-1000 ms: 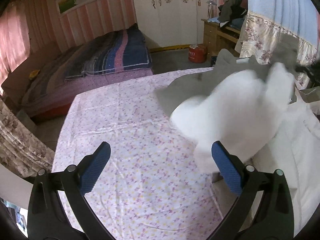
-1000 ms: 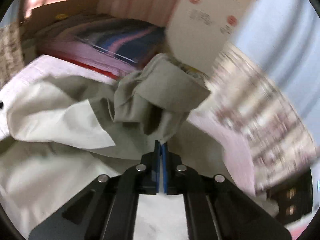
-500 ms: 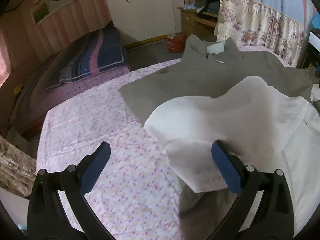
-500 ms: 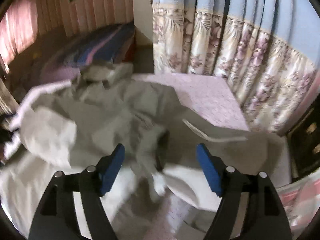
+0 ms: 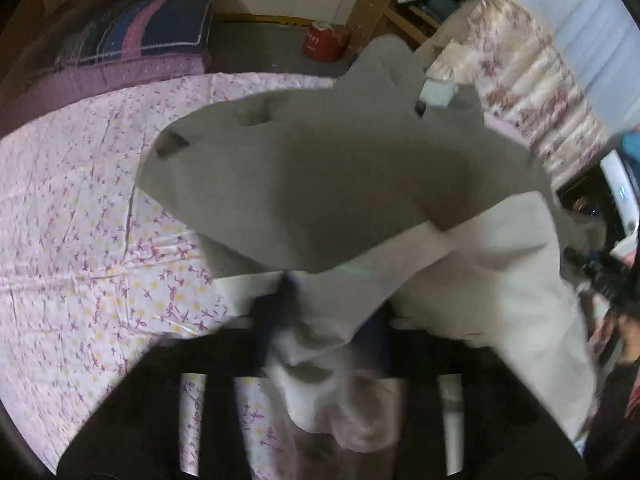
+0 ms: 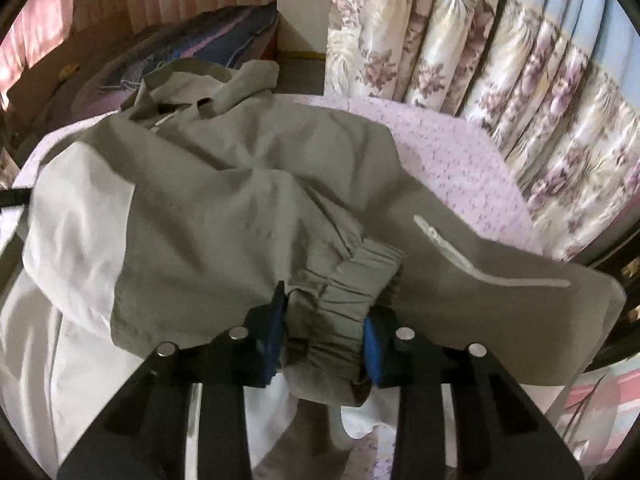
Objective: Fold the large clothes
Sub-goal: 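Grasp the cream jacket side with the left gripper and fold it over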
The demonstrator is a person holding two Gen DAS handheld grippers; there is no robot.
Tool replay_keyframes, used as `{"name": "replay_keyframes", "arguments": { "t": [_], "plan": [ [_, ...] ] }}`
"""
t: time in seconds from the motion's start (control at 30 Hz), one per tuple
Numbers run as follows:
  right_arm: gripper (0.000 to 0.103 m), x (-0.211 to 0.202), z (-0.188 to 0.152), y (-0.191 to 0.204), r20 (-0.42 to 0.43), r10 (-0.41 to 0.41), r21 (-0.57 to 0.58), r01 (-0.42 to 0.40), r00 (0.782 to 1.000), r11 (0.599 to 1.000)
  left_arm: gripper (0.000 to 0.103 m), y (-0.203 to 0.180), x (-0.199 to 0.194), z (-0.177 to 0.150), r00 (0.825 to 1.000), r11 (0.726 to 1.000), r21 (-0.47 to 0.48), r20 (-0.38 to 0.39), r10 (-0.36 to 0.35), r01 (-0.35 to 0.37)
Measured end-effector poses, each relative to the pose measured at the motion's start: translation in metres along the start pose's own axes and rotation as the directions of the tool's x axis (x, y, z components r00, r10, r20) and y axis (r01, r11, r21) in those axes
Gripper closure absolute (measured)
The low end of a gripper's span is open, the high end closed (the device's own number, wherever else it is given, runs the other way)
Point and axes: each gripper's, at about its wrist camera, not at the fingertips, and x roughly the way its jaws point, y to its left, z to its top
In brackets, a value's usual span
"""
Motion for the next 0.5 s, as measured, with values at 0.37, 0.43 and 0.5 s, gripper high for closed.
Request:
{"name": "replay_keyframes", "arguments": {
  "t": [0.37, 0.43, 0.5],
  "plan": [
    [0.082, 0.001, 0.02, 0.089, 0.038, 0.059, -0.16, -0.052, 0.998, 0.986, 0.1, 0.07, -0.092, -0.029, 0.964, 0.983, -0.125, 0.212, 0.158, -0.133],
    [0.085, 0.007, 0.028, 0.118, 0.037, 0.078, -0.201, -0.069, 0.996, 0.977, 0.1, 0.082, -0.108, -0.033, 0.955, 0.976, -0.149, 0.229, 0.191, -0.159],
    [0.085, 0.01, 0.035, 0.147, 0.039, 0.103, -0.245, -0.09, 0.994, 0.965, 0.099, 0.097, -0.13, -0.041, 0.94, 0.964, -0.185, 0.247, 0.235, -0.192]
  ]
}}
